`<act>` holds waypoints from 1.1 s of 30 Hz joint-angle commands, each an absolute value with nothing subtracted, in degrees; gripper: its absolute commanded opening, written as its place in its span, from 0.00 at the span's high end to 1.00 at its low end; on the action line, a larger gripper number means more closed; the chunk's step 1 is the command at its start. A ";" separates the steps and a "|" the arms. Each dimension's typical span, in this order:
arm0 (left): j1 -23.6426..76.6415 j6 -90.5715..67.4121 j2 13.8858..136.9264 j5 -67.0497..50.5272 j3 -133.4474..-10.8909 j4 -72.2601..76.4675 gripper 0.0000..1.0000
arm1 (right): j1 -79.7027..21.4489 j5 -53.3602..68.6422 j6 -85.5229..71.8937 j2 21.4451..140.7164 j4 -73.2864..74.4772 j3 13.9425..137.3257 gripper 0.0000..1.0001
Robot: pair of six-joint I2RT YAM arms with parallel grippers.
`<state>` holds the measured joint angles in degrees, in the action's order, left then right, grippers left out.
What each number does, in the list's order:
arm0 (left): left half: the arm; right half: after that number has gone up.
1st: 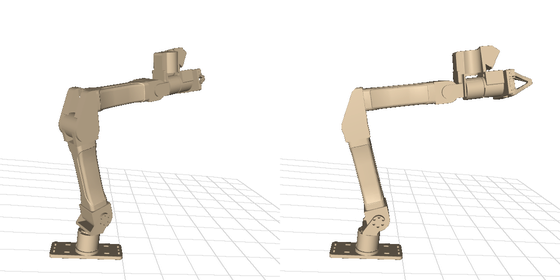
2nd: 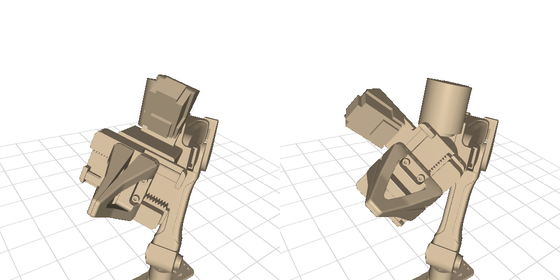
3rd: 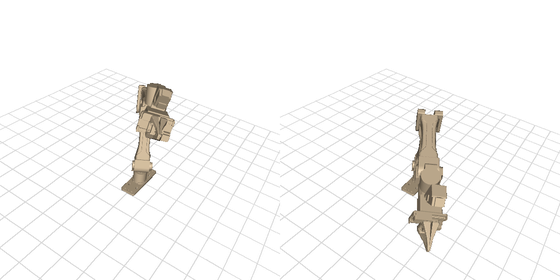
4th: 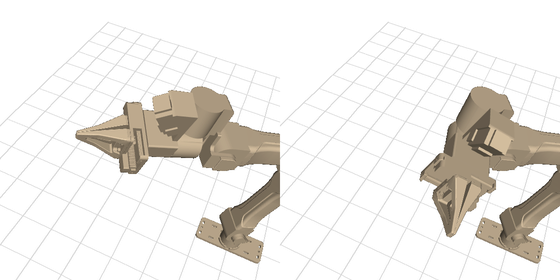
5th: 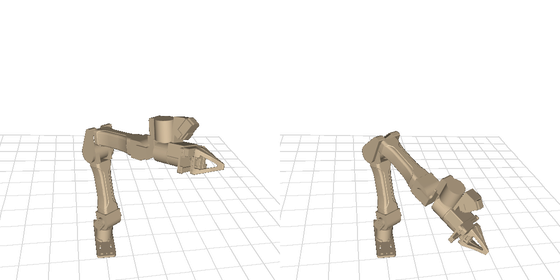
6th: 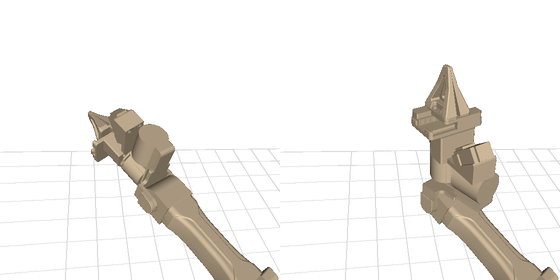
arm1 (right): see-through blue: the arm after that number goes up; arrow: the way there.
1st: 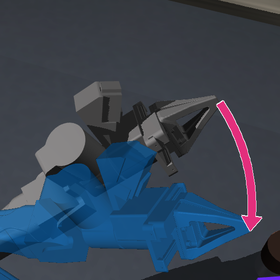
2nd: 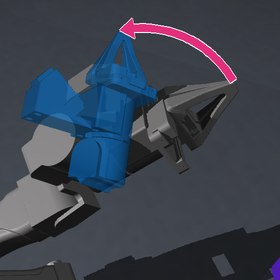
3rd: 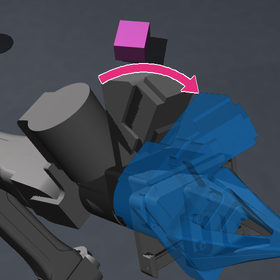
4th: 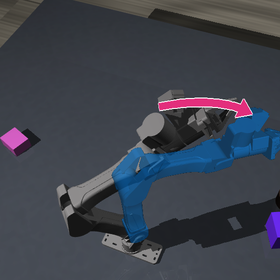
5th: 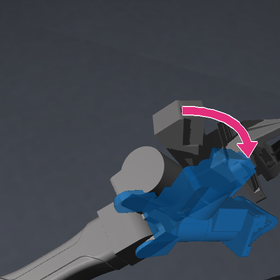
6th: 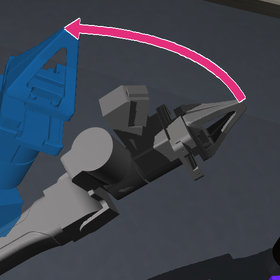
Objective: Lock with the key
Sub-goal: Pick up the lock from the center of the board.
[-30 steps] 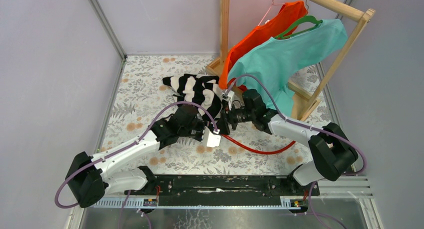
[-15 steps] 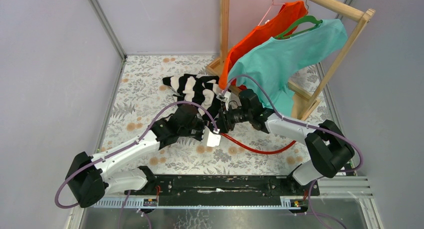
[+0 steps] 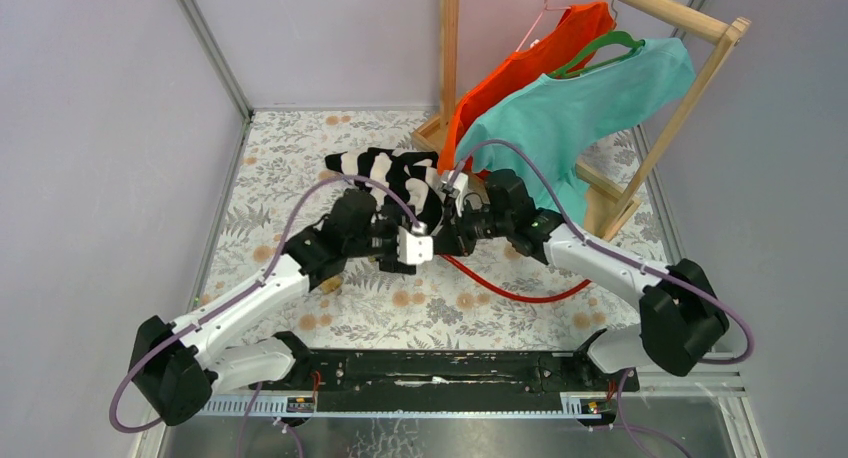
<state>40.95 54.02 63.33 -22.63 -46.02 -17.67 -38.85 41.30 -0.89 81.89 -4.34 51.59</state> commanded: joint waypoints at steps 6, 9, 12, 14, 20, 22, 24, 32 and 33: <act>31.57 30.74 63.61 -32.62 -56.67 -12.03 0.08 | -37.52 33.33 2.75 72.75 -2.20 56.32 1.00; 27.89 22.61 65.40 -36.83 -60.16 -12.21 0.08 | -37.06 30.52 1.24 71.83 -1.93 57.62 1.00; 25.16 14.58 66.93 -39.83 -63.23 -13.29 0.08 | -36.91 27.25 0.29 71.55 -1.20 59.38 1.00; 23.47 8.78 66.99 -40.50 -63.85 -12.97 0.08 | -36.91 25.10 -0.08 71.39 -0.75 60.36 1.00; 22.06 -11.54 66.61 -39.84 -61.88 -9.12 0.17 | -36.91 21.63 -2.35 72.34 -0.55 62.31 1.00; 22.06 -17.73 67.72 -40.19 -61.25 -7.23 0.19 | -36.94 20.81 -3.02 73.32 -0.67 63.02 1.00; 21.99 -22.69 69.21 -40.44 -61.17 -5.17 0.20 | -37.00 20.18 -4.07 74.23 -0.62 63.68 1.00; 20.94 -35.01 74.26 -44.14 -58.61 5.82 0.26 | -36.92 24.43 -5.81 75.80 -0.74 65.07 1.00; 20.72 -36.05 74.41 -44.93 -58.05 7.33 0.26 | -36.93 24.85 -5.89 75.91 -0.67 65.19 1.00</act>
<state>21.76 -27.05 74.02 -41.10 -59.68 -2.98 -37.06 22.26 -4.34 75.96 2.07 61.54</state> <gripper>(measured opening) 0.748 0.232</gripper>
